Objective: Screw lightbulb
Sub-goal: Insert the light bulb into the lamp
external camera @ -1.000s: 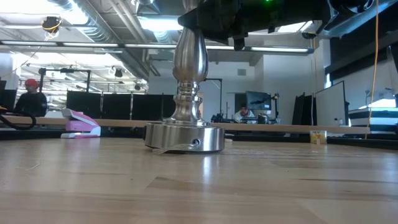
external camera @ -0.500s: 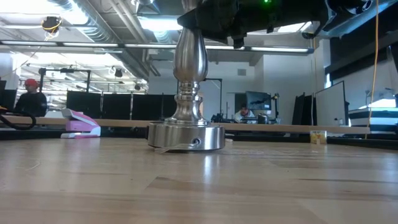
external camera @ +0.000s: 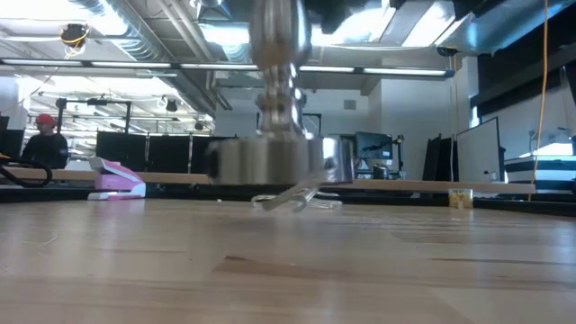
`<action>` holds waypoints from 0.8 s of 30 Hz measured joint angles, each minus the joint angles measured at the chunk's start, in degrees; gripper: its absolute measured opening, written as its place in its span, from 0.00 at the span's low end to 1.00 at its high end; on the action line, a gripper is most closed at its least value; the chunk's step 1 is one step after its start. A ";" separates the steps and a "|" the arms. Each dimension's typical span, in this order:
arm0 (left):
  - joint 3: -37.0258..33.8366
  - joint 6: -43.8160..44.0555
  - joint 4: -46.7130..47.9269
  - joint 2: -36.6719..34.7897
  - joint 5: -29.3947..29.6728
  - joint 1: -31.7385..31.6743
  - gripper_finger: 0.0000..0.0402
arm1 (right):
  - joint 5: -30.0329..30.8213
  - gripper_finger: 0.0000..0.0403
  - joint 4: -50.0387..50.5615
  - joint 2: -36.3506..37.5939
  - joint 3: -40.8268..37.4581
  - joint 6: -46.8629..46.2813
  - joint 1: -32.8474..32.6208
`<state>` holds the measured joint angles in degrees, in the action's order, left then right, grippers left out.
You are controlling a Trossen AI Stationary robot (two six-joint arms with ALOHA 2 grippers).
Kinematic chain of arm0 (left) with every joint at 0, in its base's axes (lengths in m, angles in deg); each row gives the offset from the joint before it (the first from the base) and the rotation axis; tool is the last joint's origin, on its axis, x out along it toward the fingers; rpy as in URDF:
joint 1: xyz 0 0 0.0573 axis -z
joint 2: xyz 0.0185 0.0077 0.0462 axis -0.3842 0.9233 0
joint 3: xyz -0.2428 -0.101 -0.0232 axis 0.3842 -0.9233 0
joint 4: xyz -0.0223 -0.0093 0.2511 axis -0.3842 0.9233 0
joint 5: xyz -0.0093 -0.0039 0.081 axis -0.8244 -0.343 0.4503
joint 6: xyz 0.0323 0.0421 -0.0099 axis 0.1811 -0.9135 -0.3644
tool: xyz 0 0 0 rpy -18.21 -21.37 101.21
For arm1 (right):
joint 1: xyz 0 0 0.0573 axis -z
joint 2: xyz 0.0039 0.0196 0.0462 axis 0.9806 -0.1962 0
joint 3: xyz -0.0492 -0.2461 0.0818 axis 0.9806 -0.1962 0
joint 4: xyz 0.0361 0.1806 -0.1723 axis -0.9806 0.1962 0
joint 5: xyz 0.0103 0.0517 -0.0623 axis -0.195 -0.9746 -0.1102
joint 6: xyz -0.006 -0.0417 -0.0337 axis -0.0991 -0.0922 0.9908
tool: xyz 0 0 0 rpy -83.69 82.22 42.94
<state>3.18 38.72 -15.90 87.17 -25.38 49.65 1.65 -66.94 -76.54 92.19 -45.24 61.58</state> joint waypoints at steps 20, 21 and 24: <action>-0.30 -10.77 3.39 -0.75 -33.38 -6.01 0.38 | -9.14 0.34 14.57 0.29 5.87 2.72 -0.98; -0.34 -11.45 3.87 -1.09 -32.84 -6.04 0.44 | -8.60 0.34 14.58 0.30 5.90 2.44 -1.03; -0.46 -11.08 2.49 -1.47 -31.03 -6.03 0.59 | -6.11 0.34 14.25 0.62 6.17 1.42 -1.23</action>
<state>2.72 27.65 -13.41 85.70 -56.40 43.62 -4.45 -52.70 -75.92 98.36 -43.83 60.36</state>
